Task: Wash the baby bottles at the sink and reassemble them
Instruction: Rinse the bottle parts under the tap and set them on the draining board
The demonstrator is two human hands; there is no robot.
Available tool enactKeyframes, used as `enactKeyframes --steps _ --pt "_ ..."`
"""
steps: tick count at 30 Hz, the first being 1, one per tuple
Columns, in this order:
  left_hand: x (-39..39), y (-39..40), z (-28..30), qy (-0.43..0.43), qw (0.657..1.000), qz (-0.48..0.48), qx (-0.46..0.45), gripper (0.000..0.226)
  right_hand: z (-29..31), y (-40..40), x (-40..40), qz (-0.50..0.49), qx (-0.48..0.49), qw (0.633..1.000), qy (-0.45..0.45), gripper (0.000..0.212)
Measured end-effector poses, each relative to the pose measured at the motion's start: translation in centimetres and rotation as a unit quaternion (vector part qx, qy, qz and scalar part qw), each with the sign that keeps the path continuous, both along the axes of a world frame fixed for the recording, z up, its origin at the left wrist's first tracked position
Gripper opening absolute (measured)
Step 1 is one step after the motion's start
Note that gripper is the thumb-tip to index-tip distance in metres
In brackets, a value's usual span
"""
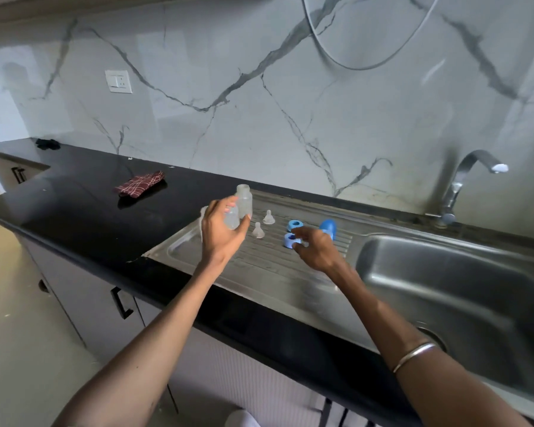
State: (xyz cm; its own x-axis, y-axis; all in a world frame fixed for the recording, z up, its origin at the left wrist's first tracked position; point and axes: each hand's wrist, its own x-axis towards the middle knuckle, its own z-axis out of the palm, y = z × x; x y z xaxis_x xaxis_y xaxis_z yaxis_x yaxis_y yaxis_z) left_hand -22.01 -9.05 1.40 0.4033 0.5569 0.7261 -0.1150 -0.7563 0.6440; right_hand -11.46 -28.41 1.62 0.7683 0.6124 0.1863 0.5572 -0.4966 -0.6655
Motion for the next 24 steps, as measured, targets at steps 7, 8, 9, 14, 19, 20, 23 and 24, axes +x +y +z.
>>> enactKeyframes --steps 7,8,9,14,19,20,23,24 --pt "4.9 -10.3 -0.7 0.059 0.984 -0.16 0.051 0.022 0.9 -8.1 2.0 -0.054 0.009 0.998 -0.016 0.037" --pt "5.8 -12.0 -0.9 0.069 0.979 -0.183 0.054 0.021 0.9 -9.5 2.4 -0.062 0.006 0.998 -0.012 0.036" --pt "6.5 -13.6 -1.2 0.075 0.974 -0.205 0.057 0.021 0.7 -10.8 2.8 -0.07 0.001 0.998 -0.009 0.036" --pt "10.5 -21.6 -2.1 0.122 0.937 -0.321 0.069 0.025 -0.7 -18.8 5.4 -0.127 -0.05 0.991 -0.006 0.037" --pt "14.6 -26.4 -3.1 0.175 0.916 -0.354 0.073 0.019 -2.0 -24.4 8.1 -0.149 -0.097 0.984 -0.01 0.037" --pt "15.6 -27.2 -3.6 0.188 0.911 -0.359 0.073 0.017 -2.3 -25.1 8.8 -0.145 -0.112 0.983 -0.01 0.035" --pt "17.7 -28.8 -4.6 0.249 0.883 -0.392 0.07 0.016 -3.5 -26.2 10.1 -0.105 -0.185 0.977 0.014 0.028" --pt "18.3 -29.1 -4.8 0.272 0.873 -0.397 0.083 0.018 -3.9 -26.4 10.3 -0.092 -0.203 0.975 0.024 0.025"
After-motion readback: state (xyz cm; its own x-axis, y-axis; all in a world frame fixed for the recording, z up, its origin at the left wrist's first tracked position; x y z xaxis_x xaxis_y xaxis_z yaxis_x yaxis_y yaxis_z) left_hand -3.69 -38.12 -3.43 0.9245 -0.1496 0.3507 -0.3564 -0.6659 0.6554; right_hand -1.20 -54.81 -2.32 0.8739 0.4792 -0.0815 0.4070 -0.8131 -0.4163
